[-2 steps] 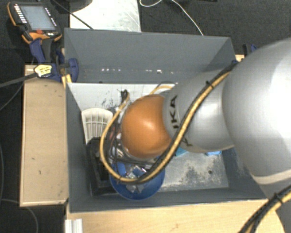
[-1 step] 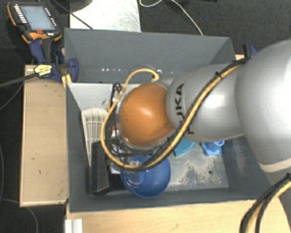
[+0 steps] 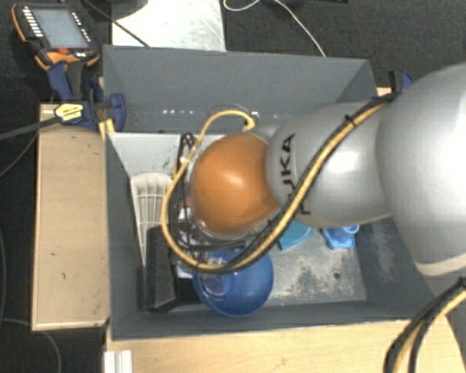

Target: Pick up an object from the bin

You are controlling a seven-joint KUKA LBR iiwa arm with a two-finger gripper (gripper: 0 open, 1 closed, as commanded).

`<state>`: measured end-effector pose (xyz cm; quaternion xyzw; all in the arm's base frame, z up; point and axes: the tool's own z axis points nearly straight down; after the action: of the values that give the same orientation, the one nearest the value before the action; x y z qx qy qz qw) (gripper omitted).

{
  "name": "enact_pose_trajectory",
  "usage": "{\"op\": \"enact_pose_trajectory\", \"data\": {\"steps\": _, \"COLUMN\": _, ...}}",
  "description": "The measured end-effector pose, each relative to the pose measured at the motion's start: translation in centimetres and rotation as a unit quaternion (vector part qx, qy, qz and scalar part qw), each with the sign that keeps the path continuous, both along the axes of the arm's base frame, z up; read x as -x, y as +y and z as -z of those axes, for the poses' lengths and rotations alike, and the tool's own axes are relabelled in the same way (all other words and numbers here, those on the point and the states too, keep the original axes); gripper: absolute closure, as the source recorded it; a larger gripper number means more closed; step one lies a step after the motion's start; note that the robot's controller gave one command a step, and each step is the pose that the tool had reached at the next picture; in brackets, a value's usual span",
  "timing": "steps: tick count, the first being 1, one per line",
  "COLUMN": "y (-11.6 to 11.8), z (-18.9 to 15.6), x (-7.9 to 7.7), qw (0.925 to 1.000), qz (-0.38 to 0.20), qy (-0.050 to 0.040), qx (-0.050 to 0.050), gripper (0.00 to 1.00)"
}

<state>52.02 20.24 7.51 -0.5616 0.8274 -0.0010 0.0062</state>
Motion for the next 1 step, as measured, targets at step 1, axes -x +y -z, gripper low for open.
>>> {"op": "enact_pose_trajectory", "data": {"steps": 1, "y": -0.05, "z": -0.48, "x": 0.19, "qw": 1.0000, "qz": 0.000, "qy": 0.0028, "qx": 0.001, "gripper": 1.00}}
